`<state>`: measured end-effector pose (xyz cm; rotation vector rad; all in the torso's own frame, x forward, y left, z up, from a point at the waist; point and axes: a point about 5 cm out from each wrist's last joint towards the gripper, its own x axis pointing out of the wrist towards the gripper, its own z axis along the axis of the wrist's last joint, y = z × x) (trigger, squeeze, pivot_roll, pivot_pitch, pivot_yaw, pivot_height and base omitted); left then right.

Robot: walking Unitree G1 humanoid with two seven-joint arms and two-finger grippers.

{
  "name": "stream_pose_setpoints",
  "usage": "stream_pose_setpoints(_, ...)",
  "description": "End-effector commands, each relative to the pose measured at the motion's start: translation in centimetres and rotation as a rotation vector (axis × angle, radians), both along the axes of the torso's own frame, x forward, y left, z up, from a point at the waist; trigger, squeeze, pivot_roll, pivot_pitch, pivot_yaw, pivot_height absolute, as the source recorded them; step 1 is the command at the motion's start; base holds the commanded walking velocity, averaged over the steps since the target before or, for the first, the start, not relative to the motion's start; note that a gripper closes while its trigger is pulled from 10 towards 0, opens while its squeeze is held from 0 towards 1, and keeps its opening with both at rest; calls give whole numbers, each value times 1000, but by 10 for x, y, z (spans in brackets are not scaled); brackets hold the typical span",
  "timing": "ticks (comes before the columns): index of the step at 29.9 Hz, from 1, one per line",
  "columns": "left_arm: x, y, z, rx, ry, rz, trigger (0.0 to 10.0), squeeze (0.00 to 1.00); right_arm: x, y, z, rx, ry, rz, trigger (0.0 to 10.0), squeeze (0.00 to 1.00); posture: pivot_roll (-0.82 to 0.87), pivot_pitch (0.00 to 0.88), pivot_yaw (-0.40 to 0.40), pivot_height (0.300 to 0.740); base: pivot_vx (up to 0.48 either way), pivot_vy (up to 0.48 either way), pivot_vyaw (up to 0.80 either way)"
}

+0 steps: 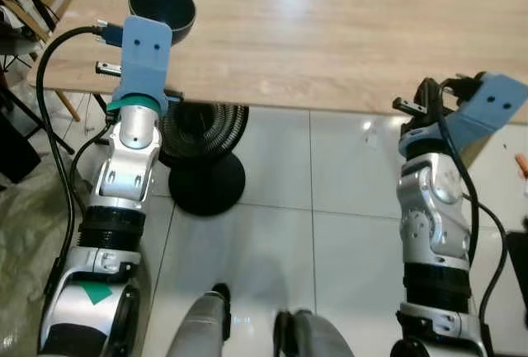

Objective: Setting the table

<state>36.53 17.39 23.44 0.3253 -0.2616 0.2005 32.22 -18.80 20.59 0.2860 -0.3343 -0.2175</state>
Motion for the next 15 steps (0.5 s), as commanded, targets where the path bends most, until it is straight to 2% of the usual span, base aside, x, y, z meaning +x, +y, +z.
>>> stream_pose_setpoints(1, -1, 1, -4, -1, 12, 6, 10000, 0, -3, -6, -7, 13, 26, -28, 10000, 0, 113, 134, 53, 740, 480, 0, 0)
stream_pose_setpoints(9, 0, 0, -5, -5, 17, -6, 10000, 0, -3, -14, -8, 30, 39, -76, 10000, 0, 117, 139, 54, 740, 480, 0, 0)
stream_pose_setpoints(10, 0, -1, -5, -6, 21, -13, 10000, 0, -3, -16, -9, 36, 46, -85, 10000, 0, 116, 142, 54, 740, 416, 0, -800)
stream_pose_setpoints(11, 0, -3, -7, 2, 31, -25, 10000, 0, -3, -18, -9, 39, 48, -94, 10000, 0, 116, 142, 54, 740, 0, 0, -800)
stream_pose_setpoints(15, -1, -7, -8, 10, 33, -52, 10000, 0, -3, -20, -9, 41, 53, -112, 10000, 0, 118, 142, 54, 740, 0, 0, 0)
